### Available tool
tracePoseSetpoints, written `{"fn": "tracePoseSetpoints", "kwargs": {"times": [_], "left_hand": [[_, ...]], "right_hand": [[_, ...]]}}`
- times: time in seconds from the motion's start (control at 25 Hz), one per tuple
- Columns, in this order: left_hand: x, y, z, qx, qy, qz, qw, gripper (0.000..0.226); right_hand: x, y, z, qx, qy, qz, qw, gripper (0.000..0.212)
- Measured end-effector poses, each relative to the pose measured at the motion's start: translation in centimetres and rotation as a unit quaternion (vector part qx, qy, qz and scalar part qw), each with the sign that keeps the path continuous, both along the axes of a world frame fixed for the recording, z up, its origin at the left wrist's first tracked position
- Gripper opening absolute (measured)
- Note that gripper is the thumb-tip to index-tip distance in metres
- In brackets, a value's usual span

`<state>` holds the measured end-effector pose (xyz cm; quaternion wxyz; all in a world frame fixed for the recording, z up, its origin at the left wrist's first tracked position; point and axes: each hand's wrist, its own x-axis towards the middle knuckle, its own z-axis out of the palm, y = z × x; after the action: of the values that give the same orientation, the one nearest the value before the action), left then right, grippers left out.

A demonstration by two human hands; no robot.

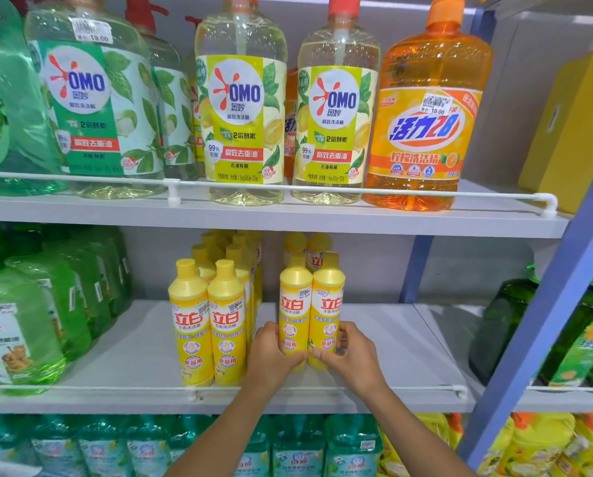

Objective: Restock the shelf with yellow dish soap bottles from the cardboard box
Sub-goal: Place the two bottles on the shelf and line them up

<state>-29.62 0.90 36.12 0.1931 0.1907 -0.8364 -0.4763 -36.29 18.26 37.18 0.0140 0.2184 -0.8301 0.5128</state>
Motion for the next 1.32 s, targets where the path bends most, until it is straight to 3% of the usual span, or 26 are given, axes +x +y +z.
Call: {"fn": "tracePoseSetpoints", "kwargs": {"times": [0.2,0.4,0.8,1.12,1.32], "left_hand": [[-1.8,0.0,-0.1,0.006,-0.009,0.022,1.0,0.061],[-2.5,-1.1,-0.9,-0.009,-0.041,-0.024,0.999,0.053],[-7.2,-1.2,-0.9,0.042,-0.004,0.057,0.998,0.052],[-8.6,-1.7,-1.8,0.046,0.062,0.093,0.993,0.046],[-9.1,-1.9,-1.8,0.05,0.059,0.092,0.993,0.043]], "right_hand": [[-2.4,-0.8,-0.8,0.049,0.006,-0.006,0.999,0.056],[-3.4,-0.5,-0.8,0.05,-0.016,0.019,0.998,0.051],[-7.0,-2.8,-0.8,-0.019,-0.058,0.004,0.998,0.057],[-9.1,-3.6,-0.7,-0.034,-0.079,0.009,0.996,0.047],[-9.9,-3.9,-0.8,-0.038,-0.079,0.01,0.996,0.047]]}}
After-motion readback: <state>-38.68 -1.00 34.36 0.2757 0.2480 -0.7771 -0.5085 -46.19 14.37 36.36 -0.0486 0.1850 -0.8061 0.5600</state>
